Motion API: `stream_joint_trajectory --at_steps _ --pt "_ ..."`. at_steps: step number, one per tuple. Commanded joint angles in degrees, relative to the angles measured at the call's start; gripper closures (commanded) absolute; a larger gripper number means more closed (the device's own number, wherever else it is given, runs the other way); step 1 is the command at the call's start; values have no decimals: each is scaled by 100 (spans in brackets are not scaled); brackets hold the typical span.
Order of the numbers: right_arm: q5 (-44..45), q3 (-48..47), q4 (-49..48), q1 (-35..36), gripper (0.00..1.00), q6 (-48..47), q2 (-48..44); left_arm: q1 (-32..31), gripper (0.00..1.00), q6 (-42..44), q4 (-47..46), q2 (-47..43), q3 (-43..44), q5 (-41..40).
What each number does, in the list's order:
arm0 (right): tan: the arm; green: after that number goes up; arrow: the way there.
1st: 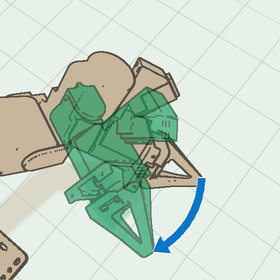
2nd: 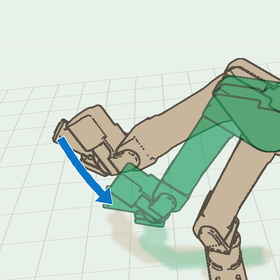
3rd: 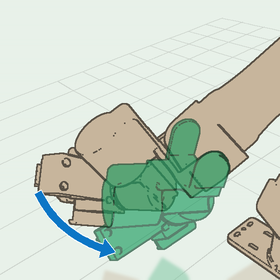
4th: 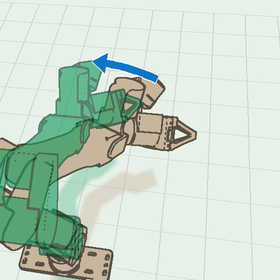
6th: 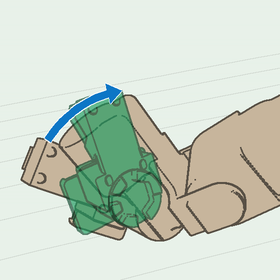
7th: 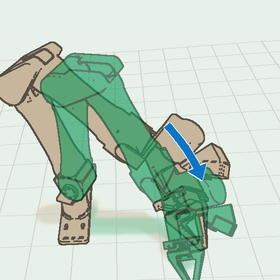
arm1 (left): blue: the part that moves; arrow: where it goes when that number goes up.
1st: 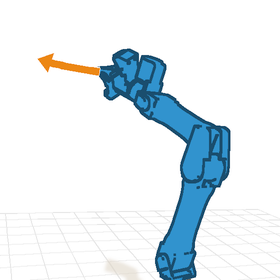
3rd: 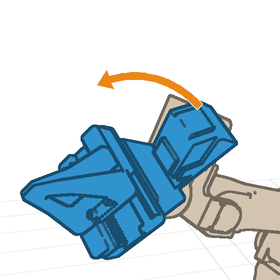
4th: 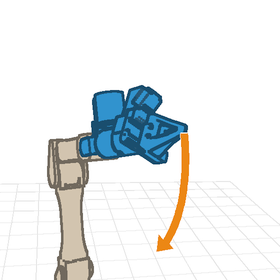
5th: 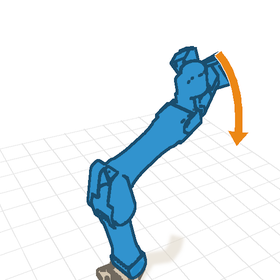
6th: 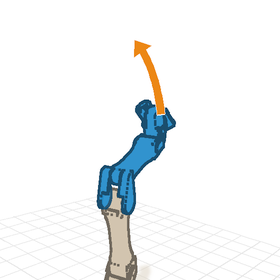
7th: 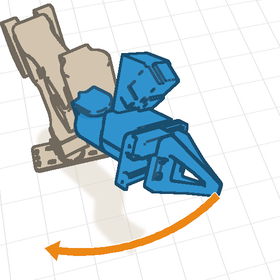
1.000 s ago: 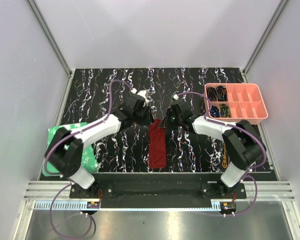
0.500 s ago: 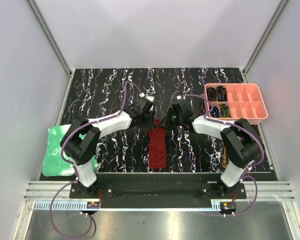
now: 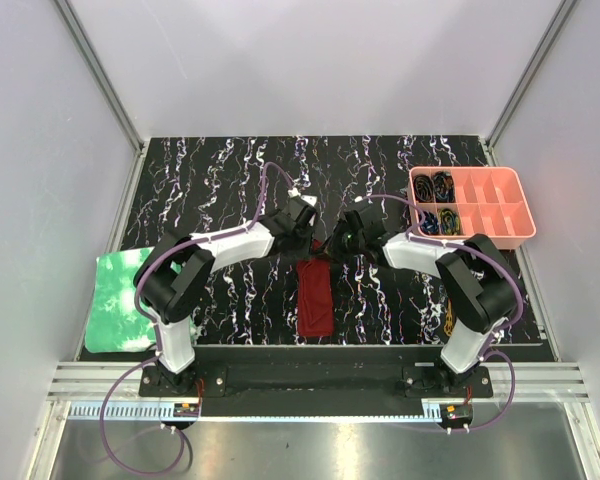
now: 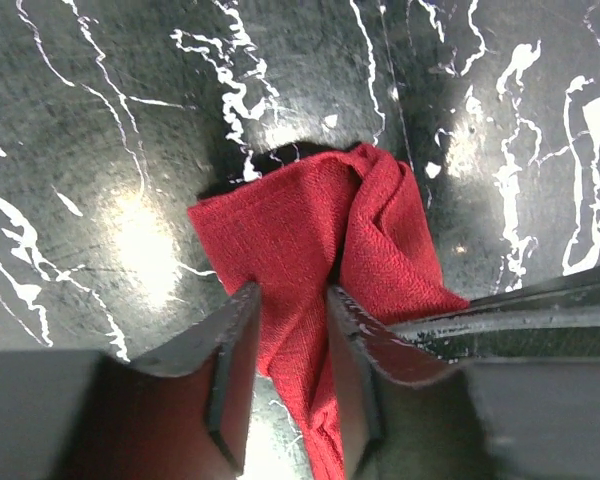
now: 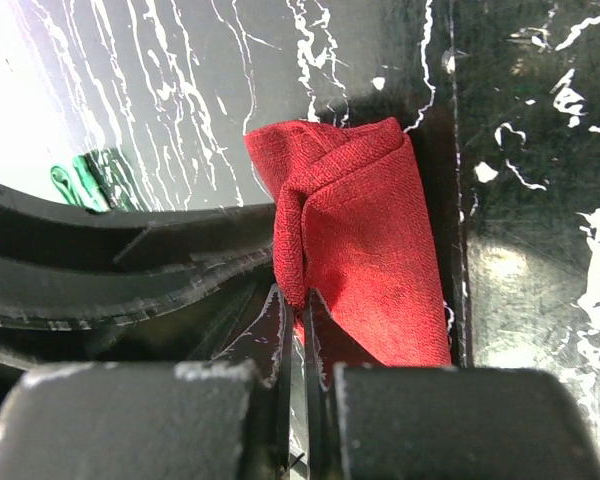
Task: Fold the napkin into a case and place the utensils inside
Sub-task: Stuff the top corner of the smaller-rectangle-folded napkin into the folded napkin.
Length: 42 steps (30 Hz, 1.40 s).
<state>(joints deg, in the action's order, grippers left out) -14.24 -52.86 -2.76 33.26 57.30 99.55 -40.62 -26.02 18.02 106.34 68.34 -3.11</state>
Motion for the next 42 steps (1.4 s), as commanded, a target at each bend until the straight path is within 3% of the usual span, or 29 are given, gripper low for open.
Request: stream_joint_trajectory --at_steps 1,3,6,17,22,27,32,34,38,42 --pt "-176 4 -286 -21 100 150 117 -16 77 115 -80 -35 329 -365" --pt "-228 -5 -321 -30 100 176 170 -16 90 106 -62 -113 303 -453" --pt "-316 -5 -435 -21 100 264 249 -16 100 62 -70 -271 207 -515" --pt "-809 -225 -1375 -21 100 844 1022 -16 100 -175 -448 -711 -294 258" --pt "-1125 -365 -2078 -161 100 634 1313 19 100 -394 -318 -624 -400 276" --pt "-1099 -67 -1956 -267 100 213 1067 98 100 -386 -62 -773 -374 -57" --pt "-1177 -93 -1675 -258 100 -113 873 186 81 -298 131 -738 -181 -181" --pt "-1186 -110 -1622 -258 100 -149 839 230 77 -290 271 -580 -14 -172" --pt "-1230 -128 -1613 -258 100 -158 785 248 77 -228 369 -422 127 -181" --pt "-1300 -172 -1604 -258 100 -149 838 248 90 -211 430 -457 136 -426"
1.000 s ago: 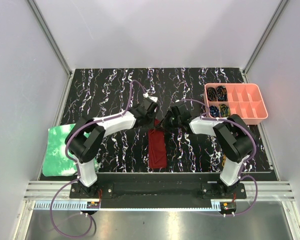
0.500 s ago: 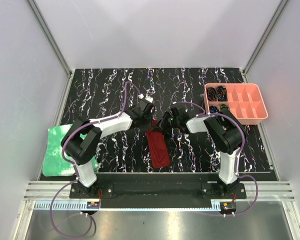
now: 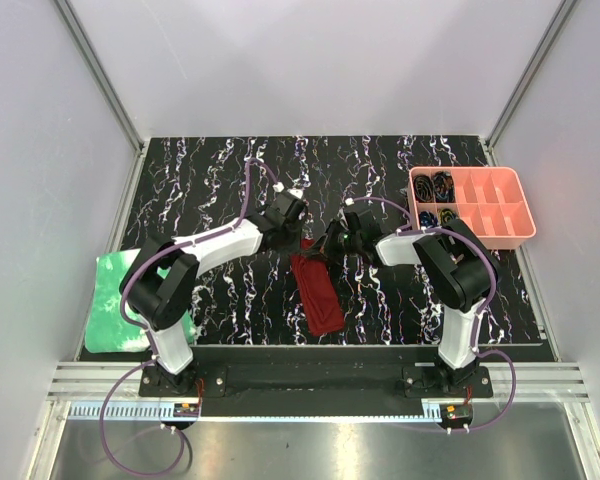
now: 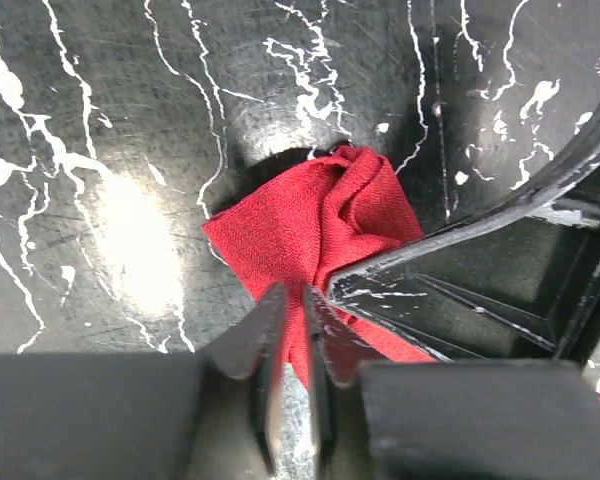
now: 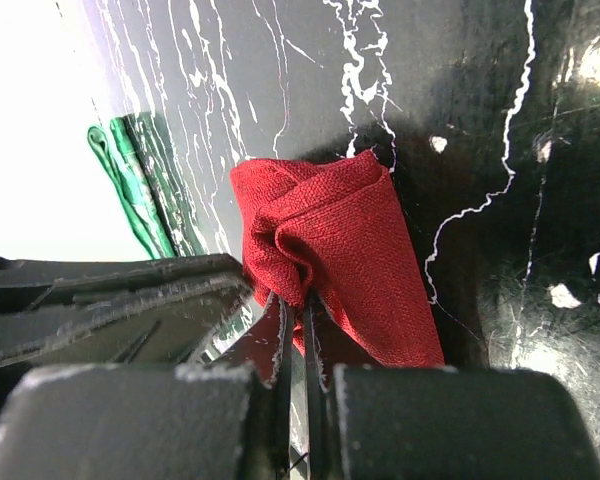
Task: Fold the napkin into a case and place the utensils inside
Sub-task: Stuff the top corner of the smaller-rectangle-folded napkin into the folded napkin.
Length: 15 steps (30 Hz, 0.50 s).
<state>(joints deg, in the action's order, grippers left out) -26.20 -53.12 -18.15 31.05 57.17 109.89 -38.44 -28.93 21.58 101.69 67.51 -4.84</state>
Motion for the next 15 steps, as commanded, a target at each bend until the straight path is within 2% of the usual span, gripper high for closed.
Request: stream_joint_trajectory --at_steps 1,4,8,13,15 --pt "-175 -189 -66 -37 100 -118 -170 29 90 106 65 0 237 -280" --pt "-202 -199 -118 -37 100 -65 -116 29 85 221 196 88 368 -193" --pt "-158 -190 -83 -37 100 -92 -143 29 69 151 31 -35 167 1" --pt "-193 -207 -83 -37 100 -65 -108 29 67 168 -23 114 210 124" --pt "-175 -207 -83 -37 100 -65 -90 29 71 159 -23 167 254 54"
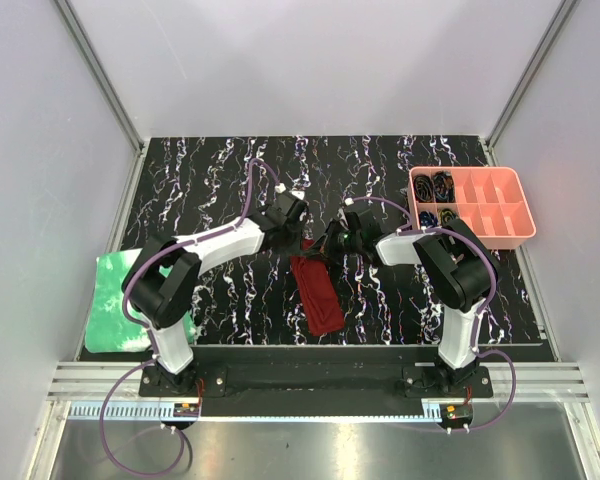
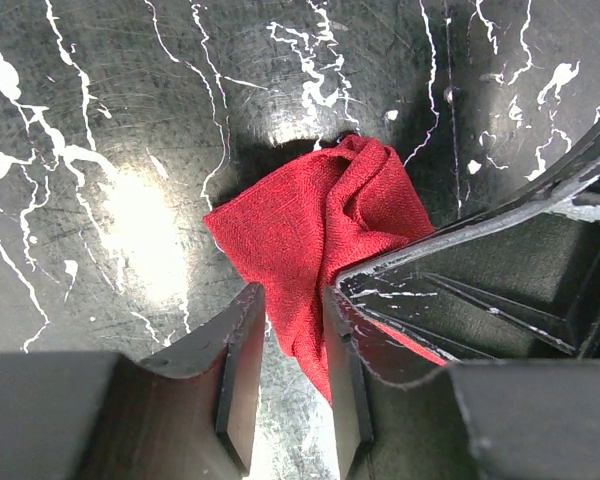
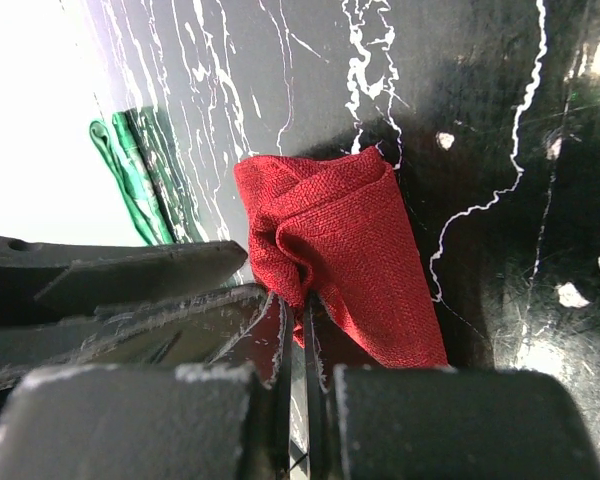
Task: Fold the napkin into a case and place the utensils inside
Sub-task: Stuff the top corner of the smaller-rectangle-folded napkin into the folded napkin.
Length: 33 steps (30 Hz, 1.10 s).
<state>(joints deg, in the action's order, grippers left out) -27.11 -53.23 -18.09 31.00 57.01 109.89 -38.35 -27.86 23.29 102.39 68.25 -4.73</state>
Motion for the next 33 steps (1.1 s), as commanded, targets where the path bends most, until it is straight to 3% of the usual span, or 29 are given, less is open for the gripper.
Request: stream_joint_trajectory --at_steps 1,2,7,16,21,27,33 --pt "-101 -205 -90 -33 100 -41 -99 12 76 44 -193 106 206 -10" --pt "-101 -205 -98 -33 100 -33 -82 20 84 43 -176 115 241 -62" --pt "-145 -240 -99 -33 100 -15 -64 20 100 87 -140 71 303 -230" --pt "-259 -653 218 125 100 82 103 -15 100 0 -228 -517 -110 -186" --pt "-382 -1267 331 213 100 100 752 -15 100 -308 -544 -475 -268 270" --pt "-646 -1444 209 231 99 -198 1202 90 100 -405 -554 -492 -409 60" --pt "-813 -1541 683 213 91 -673 1044 187 100 -405 -413 -553 -479 -124"
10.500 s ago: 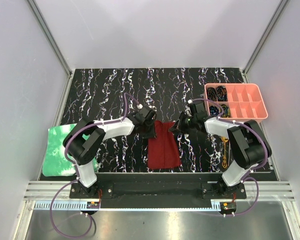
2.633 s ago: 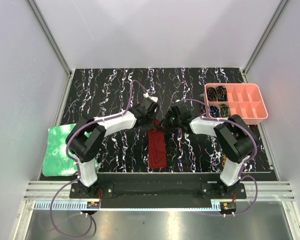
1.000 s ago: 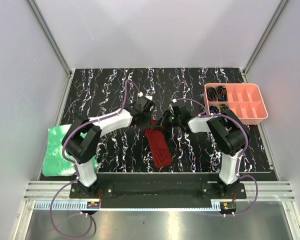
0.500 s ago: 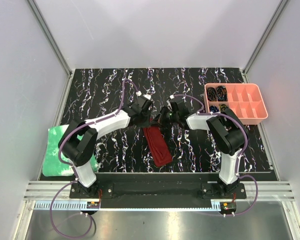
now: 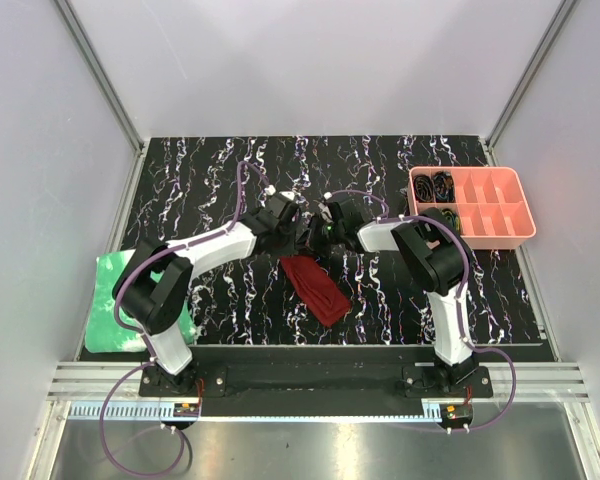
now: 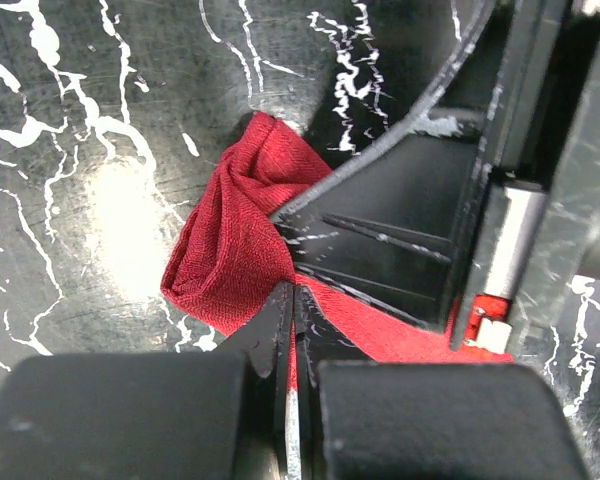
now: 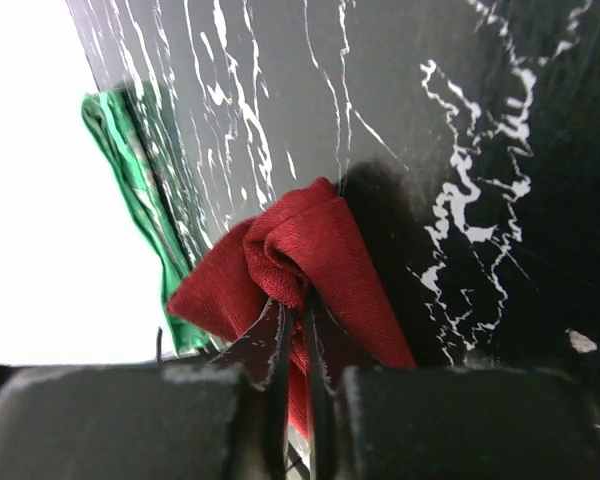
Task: Fold the napkin into a case and place the utensils inside
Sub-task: Stuff the top corner of the smaller-rectangle-folded napkin into the folded napkin.
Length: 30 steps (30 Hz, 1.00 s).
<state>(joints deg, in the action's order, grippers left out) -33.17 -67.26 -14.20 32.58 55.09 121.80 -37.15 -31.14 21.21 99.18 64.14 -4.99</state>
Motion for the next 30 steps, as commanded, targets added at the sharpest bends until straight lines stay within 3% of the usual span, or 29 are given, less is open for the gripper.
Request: stream_joint_trajectory --at_steps 1,5,13,16,21,23,30 --pt "-208 -94 382 47 84 -525 -287 85 100 -68 -196 -249 -138 -150" --pt "-85 -103 777 47 70 -876 -578 172 100 -103 -214 -372 -314 -169" --pt "-269 -392 936 38 69 -1079 -342 225 100 -130 -301 -452 -411 -46" --pt "-304 -567 980 38 71 -1132 -210 225 100 -130 -337 -452 -446 -2" --pt "-480 -735 1050 47 94 -1299 -43 234 100 -103 -355 -443 -446 -116" --pt "-629 -771 1103 38 98 -1334 -33 234 100 -68 -363 -434 -420 -186" --pt "-832 -647 1358 187 100 -1167 -131 252 100 2 -319 -329 -253 -239"
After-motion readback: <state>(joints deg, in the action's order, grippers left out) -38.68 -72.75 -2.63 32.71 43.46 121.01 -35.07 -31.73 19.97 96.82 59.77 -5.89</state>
